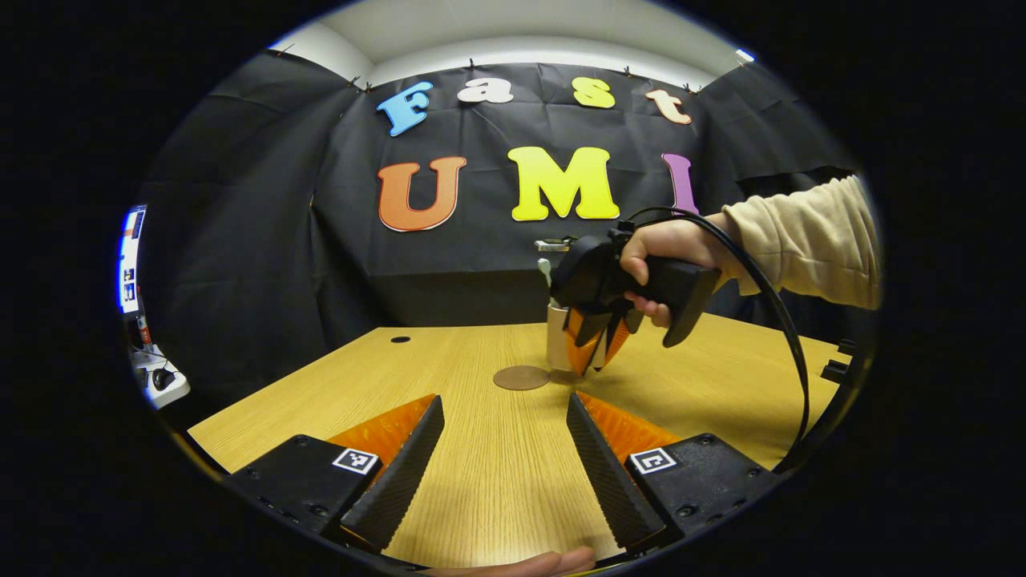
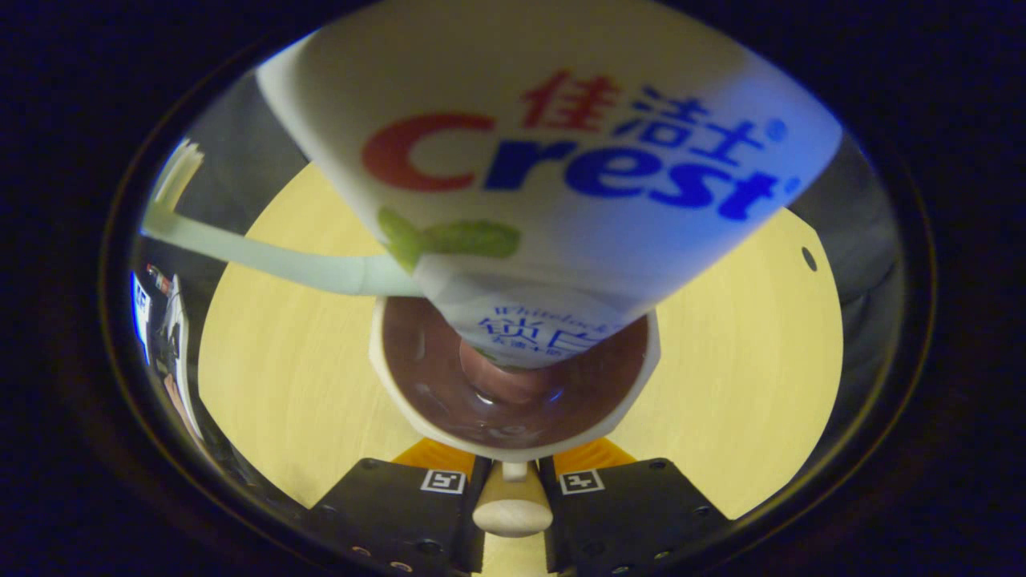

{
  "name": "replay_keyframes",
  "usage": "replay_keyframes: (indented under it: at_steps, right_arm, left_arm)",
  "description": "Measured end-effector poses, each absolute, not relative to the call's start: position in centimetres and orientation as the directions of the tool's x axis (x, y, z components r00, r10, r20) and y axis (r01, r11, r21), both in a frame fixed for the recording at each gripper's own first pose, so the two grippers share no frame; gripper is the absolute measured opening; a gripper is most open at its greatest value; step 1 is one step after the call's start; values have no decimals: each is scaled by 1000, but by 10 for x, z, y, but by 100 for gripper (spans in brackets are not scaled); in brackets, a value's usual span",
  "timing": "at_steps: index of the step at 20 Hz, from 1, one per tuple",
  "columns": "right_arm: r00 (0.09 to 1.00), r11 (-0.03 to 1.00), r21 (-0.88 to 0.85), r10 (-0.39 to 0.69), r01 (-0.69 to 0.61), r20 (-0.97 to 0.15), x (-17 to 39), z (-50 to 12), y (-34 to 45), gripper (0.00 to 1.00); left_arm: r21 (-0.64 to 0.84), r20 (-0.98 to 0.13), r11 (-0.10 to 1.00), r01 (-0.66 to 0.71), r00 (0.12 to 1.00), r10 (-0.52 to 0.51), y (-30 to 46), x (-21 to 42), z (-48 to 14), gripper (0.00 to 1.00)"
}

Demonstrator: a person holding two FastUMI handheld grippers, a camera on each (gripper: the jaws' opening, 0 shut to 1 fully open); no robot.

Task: Put the toothbrush and toothpaste on the desktop into the cup, then pick up the cup and place it on the coaster on the desktop.

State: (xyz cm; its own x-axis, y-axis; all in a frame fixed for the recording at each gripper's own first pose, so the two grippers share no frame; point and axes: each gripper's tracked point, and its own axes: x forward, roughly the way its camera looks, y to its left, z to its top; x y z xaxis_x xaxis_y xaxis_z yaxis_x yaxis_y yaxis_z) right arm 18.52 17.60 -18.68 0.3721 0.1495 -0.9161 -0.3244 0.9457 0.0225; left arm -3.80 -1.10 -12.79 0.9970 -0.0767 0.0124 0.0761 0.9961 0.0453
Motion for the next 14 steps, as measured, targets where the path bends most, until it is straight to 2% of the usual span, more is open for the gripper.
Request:
replay_keyframes:
  at_steps: [5,14]
  right_arm:
    - [366,929,-2,143,-369,-920,191,-196,219,27]
    - [337,919,-10,135,-394,-932,193,-203,238,27]
  left_arm:
    - [28,22,997,77,997,-77,-6,-40,-124,98]
    - [15,0,995,94,996,-94,-10,-40,-131,98]
